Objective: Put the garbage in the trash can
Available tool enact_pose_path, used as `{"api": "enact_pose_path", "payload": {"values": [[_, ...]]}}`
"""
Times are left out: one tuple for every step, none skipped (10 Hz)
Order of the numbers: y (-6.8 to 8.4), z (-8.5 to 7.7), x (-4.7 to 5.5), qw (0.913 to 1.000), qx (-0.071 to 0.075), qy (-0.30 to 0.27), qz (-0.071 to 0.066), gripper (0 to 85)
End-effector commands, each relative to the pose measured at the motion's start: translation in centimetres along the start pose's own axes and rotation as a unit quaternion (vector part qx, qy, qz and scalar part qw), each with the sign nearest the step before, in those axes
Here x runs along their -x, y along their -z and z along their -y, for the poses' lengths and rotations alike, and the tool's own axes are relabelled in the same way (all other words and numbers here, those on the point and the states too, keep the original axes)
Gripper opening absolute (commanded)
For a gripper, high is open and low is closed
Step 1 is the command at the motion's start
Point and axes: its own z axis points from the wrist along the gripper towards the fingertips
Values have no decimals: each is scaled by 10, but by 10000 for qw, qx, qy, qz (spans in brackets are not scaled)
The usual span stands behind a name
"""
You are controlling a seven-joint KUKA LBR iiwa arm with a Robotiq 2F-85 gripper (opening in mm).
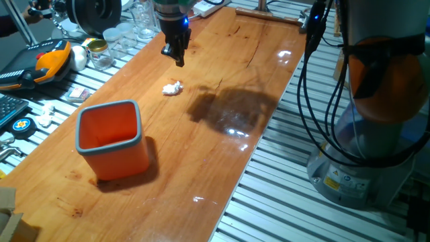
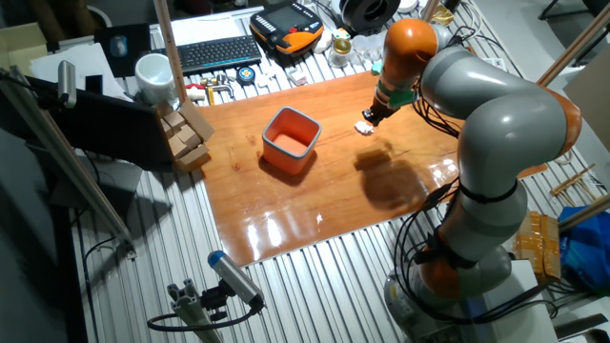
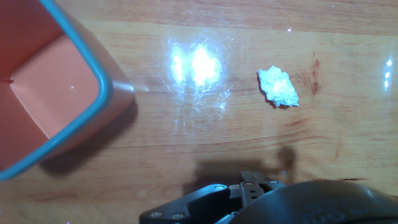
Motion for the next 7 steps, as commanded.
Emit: {"api": "enact_pose_path", "payload": {"values": [[0,1,-1,10000,-26,-45,-4,0],[0,2,-1,9999,-87,-135,6,0],[-1,3,-1,9997,-101,-226,38,0],[-2,3,-1,9995,-124,-272,47,0],[-5,4,0,9994,-138,-294,71,0],[-8,6,1,9994,-136,-285,124,0],[-10,8,3,9995,-80,-241,183,0]]}}
